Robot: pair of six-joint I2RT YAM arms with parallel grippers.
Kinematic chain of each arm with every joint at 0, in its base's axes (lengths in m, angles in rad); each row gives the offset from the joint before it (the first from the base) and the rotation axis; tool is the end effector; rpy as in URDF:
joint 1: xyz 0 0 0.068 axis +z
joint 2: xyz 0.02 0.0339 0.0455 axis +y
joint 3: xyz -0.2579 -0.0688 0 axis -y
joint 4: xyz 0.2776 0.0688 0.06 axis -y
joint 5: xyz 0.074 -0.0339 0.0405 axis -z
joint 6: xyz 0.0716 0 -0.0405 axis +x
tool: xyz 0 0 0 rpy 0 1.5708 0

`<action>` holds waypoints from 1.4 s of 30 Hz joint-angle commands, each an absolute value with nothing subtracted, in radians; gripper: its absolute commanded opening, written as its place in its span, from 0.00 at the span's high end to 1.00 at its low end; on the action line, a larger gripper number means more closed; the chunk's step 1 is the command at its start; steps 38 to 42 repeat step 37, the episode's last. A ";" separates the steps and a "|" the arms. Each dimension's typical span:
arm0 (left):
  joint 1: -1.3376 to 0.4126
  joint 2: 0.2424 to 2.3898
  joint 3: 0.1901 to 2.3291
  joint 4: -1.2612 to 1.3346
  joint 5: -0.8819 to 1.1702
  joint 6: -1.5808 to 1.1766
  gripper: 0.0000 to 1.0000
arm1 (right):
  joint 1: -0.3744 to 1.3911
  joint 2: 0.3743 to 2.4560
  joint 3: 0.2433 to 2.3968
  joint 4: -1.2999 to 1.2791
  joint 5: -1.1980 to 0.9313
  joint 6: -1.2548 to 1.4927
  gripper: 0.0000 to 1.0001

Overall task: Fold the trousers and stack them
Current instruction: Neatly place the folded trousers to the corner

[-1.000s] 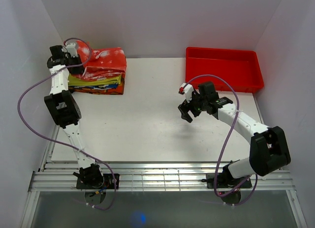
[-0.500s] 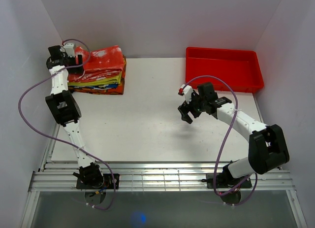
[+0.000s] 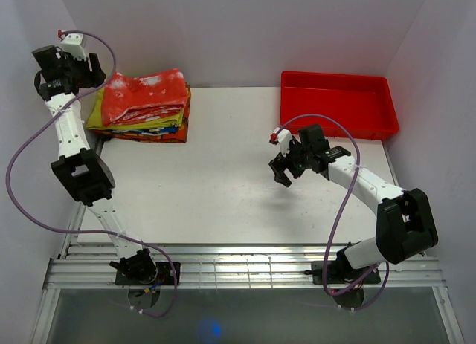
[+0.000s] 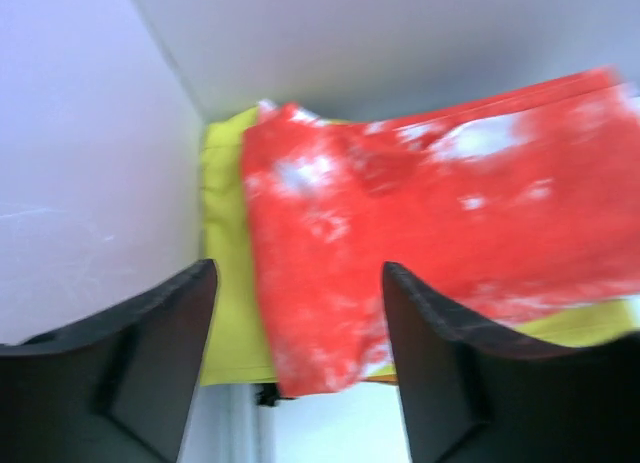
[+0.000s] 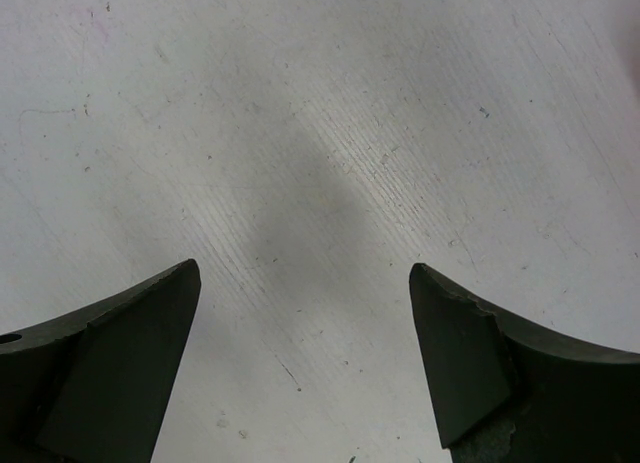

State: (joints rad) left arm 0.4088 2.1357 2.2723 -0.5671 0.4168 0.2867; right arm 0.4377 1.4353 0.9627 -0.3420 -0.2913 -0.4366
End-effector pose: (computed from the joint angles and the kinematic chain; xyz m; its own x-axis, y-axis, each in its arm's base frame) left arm 0.5177 0.1927 0.3704 -0.3746 0.1195 -0.9194 0.0835 0.9920 0.0949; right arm 0.3151 0.1701 0.1924 -0.3499 -0.6110 -0.7101 -0.8083 0.5801 -0.1008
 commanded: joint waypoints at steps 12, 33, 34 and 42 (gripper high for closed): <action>0.329 1.863 1.760 -0.566 0.970 0.202 0.26 | 0.390 1.376 0.954 -0.356 -0.323 -0.405 0.10; 0.184 1.163 1.032 -0.769 0.624 0.259 0.02 | -0.066 1.083 0.810 -0.532 -0.455 -0.299 0.10; 0.183 1.160 1.035 -0.762 0.618 0.252 0.02 | -0.066 1.075 0.796 -0.528 -0.463 -0.288 0.10; 0.183 1.160 1.046 -0.747 0.603 0.241 0.02 | -0.066 1.051 0.788 -0.531 -0.465 -0.288 0.10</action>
